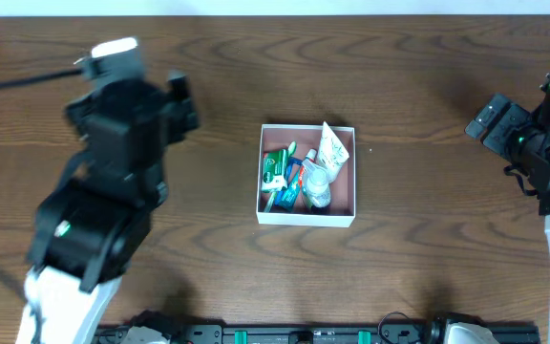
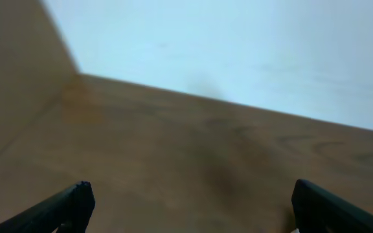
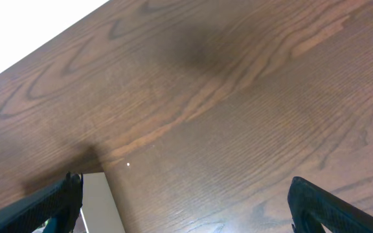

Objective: Pack container

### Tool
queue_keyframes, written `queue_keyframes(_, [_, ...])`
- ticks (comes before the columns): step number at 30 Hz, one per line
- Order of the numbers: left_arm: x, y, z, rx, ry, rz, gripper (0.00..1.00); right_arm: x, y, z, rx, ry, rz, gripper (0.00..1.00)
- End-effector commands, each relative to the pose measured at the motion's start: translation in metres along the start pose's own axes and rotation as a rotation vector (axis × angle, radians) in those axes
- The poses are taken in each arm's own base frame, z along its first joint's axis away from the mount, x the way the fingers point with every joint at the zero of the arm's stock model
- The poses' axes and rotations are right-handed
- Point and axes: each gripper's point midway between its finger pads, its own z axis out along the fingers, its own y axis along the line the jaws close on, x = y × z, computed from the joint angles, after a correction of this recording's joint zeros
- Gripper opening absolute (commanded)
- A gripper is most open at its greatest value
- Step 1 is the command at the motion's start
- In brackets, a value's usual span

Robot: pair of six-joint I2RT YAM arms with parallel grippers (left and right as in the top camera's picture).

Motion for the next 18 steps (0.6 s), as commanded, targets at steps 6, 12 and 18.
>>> queue_keyframes(6, [0.033, 0.056, -0.018, -0.066, 0.045, -0.045, 0.98, -0.001, -0.001, -0.002, 0.001, -0.005, 0.015, 0.99])
queue_keyframes(12, [0.092, 0.074, -0.002, -0.059, 0.095, -0.100, 0.98, -0.001, -0.001, -0.002, 0.001, -0.005, 0.015, 0.99])
queue_keyframes(18, [0.155, 0.075, 0.023, -0.014, 0.079, -0.138, 0.98, -0.001, -0.001, -0.002, 0.001, -0.005, 0.015, 0.99])
